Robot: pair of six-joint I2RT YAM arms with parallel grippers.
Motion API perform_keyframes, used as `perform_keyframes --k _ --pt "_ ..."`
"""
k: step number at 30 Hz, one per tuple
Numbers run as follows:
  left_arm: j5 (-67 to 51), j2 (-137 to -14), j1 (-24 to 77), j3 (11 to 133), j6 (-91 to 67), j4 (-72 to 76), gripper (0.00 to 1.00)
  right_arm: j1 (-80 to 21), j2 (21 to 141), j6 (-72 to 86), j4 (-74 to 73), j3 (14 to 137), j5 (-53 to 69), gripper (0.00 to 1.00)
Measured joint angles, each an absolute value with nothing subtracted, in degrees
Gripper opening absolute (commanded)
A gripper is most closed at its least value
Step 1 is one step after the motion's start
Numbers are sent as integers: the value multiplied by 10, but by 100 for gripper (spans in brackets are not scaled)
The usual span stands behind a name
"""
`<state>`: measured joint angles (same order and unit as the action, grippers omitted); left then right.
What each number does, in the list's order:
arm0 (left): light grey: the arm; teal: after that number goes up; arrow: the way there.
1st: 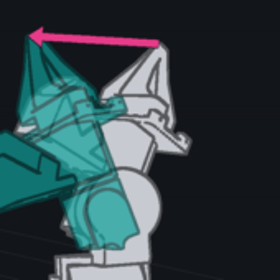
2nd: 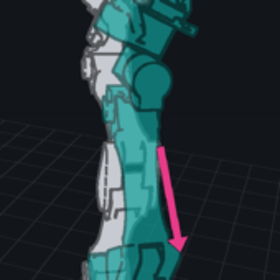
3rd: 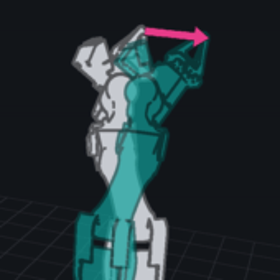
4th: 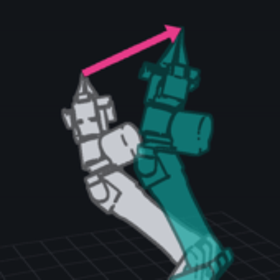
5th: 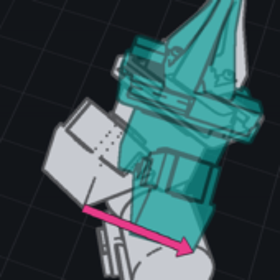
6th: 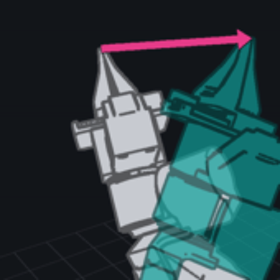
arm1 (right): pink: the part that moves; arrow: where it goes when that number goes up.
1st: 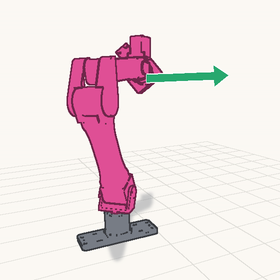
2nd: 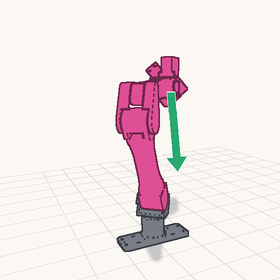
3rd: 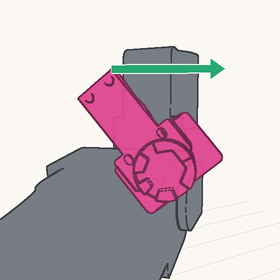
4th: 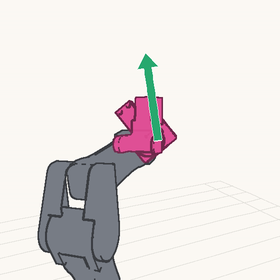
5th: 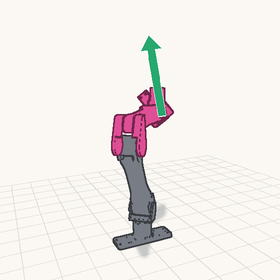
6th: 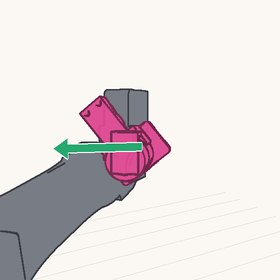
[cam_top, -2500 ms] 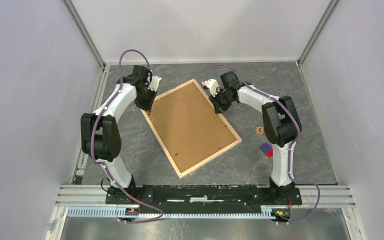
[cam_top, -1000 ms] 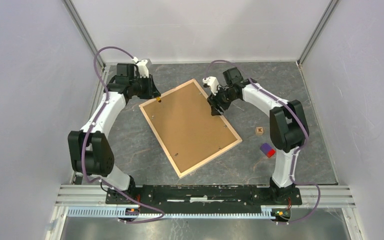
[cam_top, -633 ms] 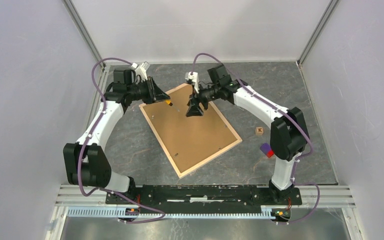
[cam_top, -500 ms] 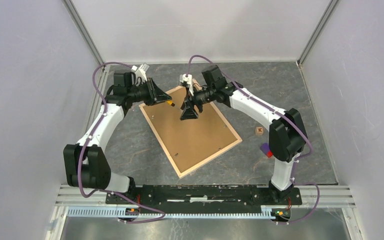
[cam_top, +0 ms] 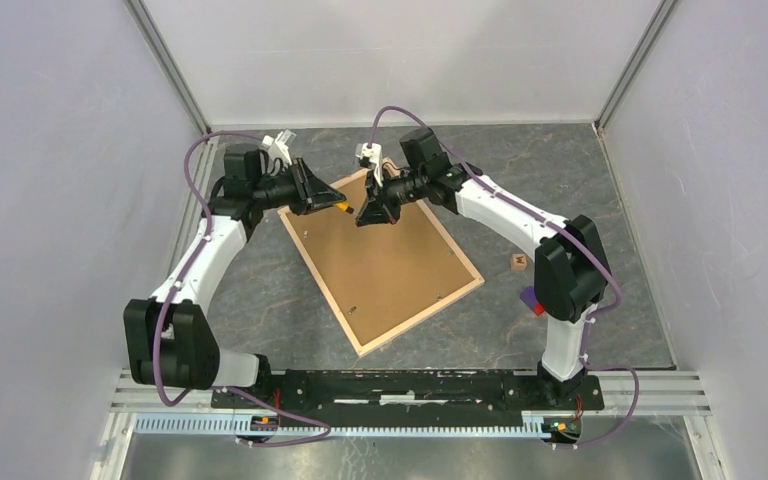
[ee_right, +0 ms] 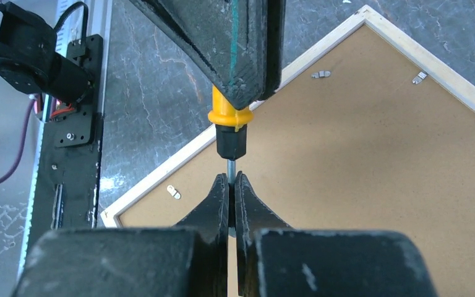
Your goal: Take the photo out of the frame
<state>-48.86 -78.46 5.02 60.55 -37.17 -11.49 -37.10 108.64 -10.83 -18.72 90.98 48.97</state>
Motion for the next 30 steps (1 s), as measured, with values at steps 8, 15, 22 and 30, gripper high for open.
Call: perform_keyframes --k 8,15,22,30 --pt "-529 -786 50 637 -299 -244 63 -374 1086 -150 -207 909 479 0" --pt "-536 -807 67 645 -261 -301 61 -374 1086 -170 -211 909 487 0" --pt "-531 -811 74 646 -256 -311 59 -380 1086 -195 -224 909 494 0" --pt "-531 -814 74 646 -255 -310 33 -387 1086 -224 -255 909 492 0"
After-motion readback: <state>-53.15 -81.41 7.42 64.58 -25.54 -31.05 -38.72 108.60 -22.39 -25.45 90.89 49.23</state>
